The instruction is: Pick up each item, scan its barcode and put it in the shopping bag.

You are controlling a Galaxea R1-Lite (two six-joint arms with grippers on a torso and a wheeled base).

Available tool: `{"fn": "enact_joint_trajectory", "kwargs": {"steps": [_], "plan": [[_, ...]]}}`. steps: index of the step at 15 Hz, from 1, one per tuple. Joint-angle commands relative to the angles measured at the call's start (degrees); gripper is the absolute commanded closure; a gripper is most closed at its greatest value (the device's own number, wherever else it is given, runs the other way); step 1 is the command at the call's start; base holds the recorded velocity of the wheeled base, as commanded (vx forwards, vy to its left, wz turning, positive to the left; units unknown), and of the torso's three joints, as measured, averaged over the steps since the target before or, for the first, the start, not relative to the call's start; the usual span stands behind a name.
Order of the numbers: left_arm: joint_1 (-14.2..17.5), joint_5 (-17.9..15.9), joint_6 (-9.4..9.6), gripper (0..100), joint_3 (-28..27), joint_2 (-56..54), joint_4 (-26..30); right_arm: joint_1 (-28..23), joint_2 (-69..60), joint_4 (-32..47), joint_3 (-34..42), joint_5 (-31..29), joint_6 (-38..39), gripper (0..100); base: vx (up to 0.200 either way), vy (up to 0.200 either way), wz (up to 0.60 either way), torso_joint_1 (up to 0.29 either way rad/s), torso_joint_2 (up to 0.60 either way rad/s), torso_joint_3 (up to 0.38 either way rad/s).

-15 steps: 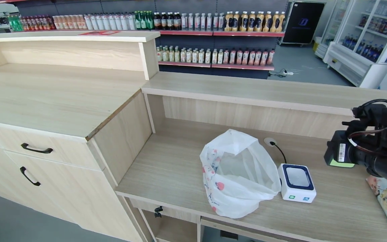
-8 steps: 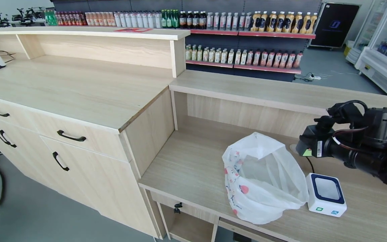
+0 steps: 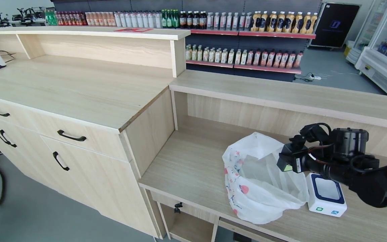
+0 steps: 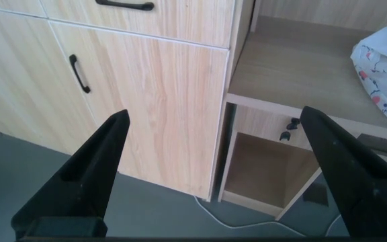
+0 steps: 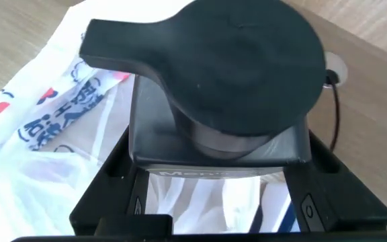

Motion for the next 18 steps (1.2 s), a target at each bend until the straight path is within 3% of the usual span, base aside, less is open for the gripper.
{"fn": "enact_joint_trajectory", "kwargs": {"steps": [1,6,12,18], "plan": [[0.00,0.01,0.02,0,0.00,0.06,0.00,0.07,2.52,-0.39,-0.04,2.08,-0.08,100,0.000,0.000,0.00,0.000,0.00,0.000],[0.00,0.01,0.02,0,0.00,0.06,0.00,0.33,5.33,-5.14,-1.35,4.19,0.27,100,0.000,0.000,0.00,0.000,0.00,0.000],[0.00,0.01,0.02,0,0.00,0.06,0.00,1.92,-2.75,-2.68,7.96,4.19,-0.26,100,0.000,0.000,0.00,0.000,0.00,0.000],[0.00,0.01,-0.07,0,0.00,0.06,0.00,3.15,0.15,-1.62,9.10,4.28,-2.37,100,0.000,0.000,0.00,0.000,0.00,0.000]]}}
